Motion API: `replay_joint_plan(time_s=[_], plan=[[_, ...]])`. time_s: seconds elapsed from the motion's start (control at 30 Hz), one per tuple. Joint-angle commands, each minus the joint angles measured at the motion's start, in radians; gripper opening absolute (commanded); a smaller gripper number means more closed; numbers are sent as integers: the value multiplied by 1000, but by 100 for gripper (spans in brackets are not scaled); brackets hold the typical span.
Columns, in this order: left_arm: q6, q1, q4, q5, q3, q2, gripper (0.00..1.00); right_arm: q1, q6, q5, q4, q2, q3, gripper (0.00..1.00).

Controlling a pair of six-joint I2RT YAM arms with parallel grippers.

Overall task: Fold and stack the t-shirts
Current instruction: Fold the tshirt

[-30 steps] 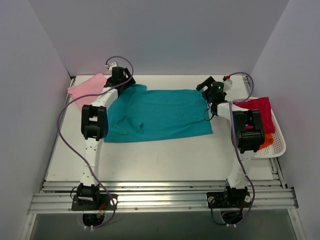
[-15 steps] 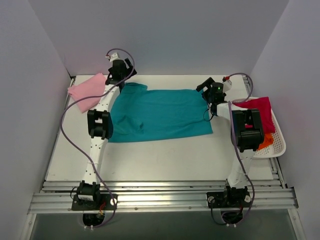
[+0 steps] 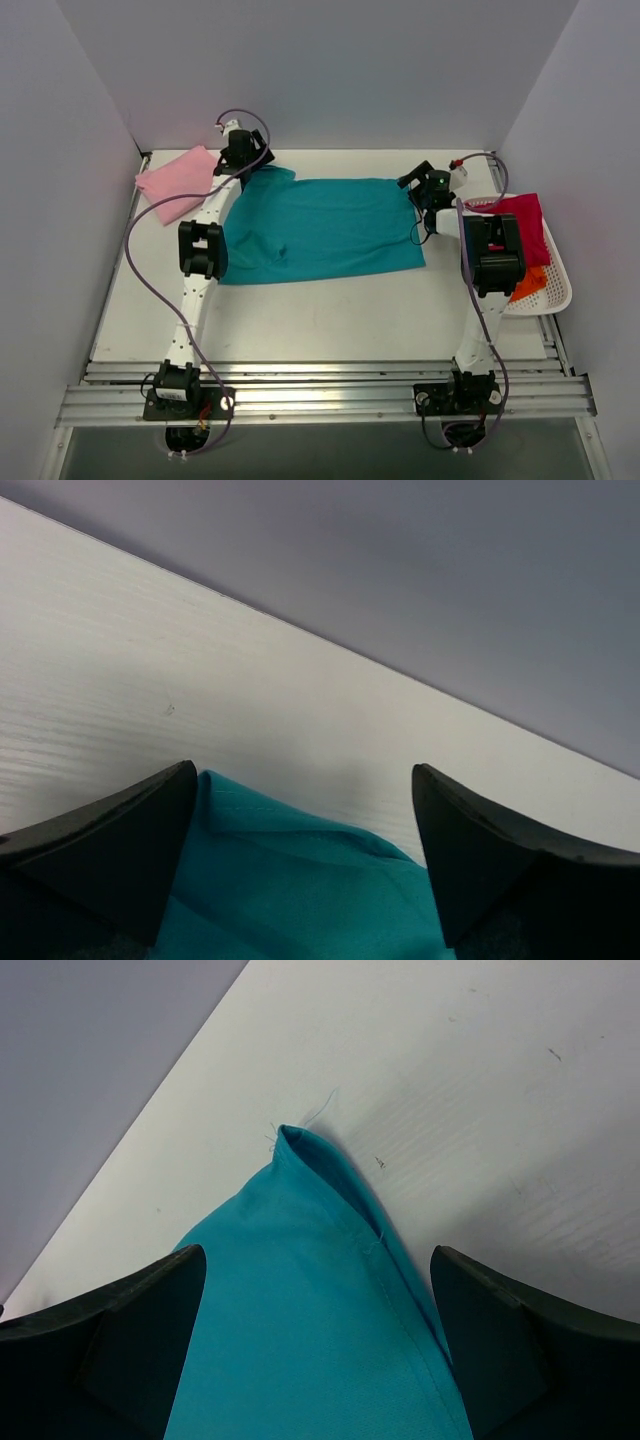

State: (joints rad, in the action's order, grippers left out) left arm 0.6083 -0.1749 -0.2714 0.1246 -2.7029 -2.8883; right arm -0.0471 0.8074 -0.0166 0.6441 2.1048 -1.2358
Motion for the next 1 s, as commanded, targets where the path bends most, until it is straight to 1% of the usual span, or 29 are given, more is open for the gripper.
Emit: replay_joint_plan(time_s=[0.0,0.1,0.2,0.23,0.3,0.33,0.4,0.43,0.47,0.5,0.7,0.83,0.87,0.97], plan=[[19,0,-48,-19,-24,3,88,15,4,6,40,4,-13,91],[25,-3,-61,-14,-23,4,69,20,7,6,40,4,-7,91],[21,-9,-63,-17,-3,17,63,24,6,6,40,0,-2,91],[19,-11,-63,-16,6,24,59,26,6,6,39,1,1,91],[19,-12,-57,-14,22,31,56,26,6,6,38,3,1,91],[21,-12,-58,-14,25,34,46,27,7,6,40,7,1,91],[24,-11,-57,-17,25,32,34,29,9,6,40,15,-2,91],[25,-11,-58,-16,23,31,23,29,9,6,40,20,-1,91],[28,-9,-60,-14,23,31,9,29,10,6,40,23,-2,91],[33,-9,-63,-14,22,29,3,29,12,6,43,24,-2,91],[25,-3,-32,-25,29,30,2,29,12,6,54,60,-20,90],[1,-2,20,-6,96,75,2,29,4,73,66,95,-76,90],[-4,-2,56,0,121,87,2,26,-5,76,65,101,-89,90],[-4,0,99,1,181,115,2,26,-13,79,40,127,-152,90]])
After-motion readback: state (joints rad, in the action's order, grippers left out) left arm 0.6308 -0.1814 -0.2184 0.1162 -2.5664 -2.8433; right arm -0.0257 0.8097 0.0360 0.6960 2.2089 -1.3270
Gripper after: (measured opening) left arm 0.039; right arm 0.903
